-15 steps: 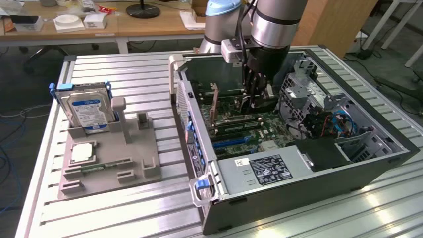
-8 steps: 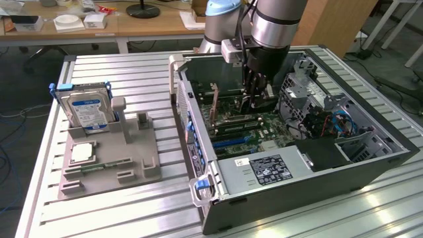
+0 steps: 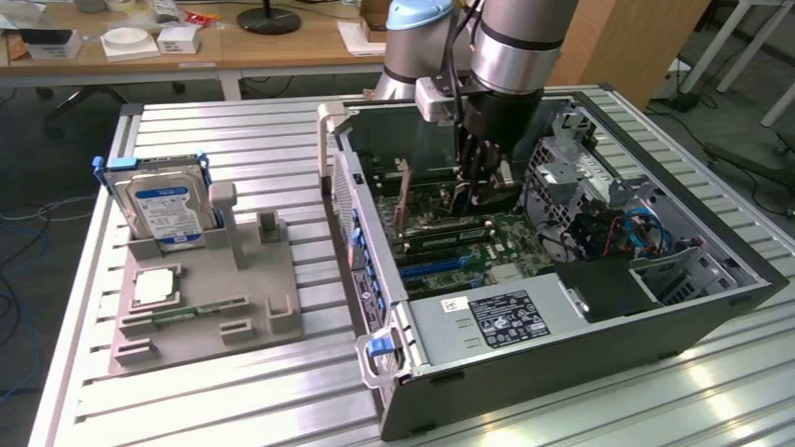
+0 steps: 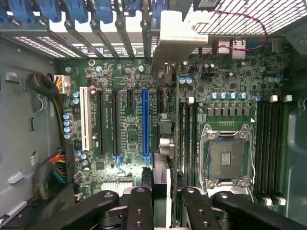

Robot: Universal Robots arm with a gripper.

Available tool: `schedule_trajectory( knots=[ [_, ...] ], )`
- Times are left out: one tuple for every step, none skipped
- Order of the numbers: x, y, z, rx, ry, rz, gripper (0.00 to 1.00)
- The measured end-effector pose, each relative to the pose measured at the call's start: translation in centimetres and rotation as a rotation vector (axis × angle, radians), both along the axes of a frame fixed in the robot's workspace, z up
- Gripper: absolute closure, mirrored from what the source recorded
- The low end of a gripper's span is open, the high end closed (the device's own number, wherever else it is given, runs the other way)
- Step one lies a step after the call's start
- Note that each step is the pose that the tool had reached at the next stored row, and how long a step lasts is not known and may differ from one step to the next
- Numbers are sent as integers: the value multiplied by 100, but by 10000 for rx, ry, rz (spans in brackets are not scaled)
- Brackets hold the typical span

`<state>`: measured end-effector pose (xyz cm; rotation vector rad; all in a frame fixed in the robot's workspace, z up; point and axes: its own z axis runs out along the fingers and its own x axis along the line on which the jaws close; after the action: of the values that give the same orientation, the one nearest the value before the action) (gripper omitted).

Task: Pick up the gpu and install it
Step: 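Insert the gpu into the slot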

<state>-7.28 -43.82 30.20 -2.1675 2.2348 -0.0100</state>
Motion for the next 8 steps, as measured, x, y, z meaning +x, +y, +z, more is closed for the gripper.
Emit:
schedule_trajectory(
  knots=[
    [0,0,-18,1,-1,0,73],
    [0,0,-36,0,0,0,73],
    [0,0,-54,0,0,0,73],
    [0,0,-72,0,-1,0,73],
    [0,0,-92,1,-1,0,73],
    [0,0,-109,0,-1,0,73],
    [0,0,-127,0,0,0,73],
    [0,0,-146,1,-1,0,73]
  ],
)
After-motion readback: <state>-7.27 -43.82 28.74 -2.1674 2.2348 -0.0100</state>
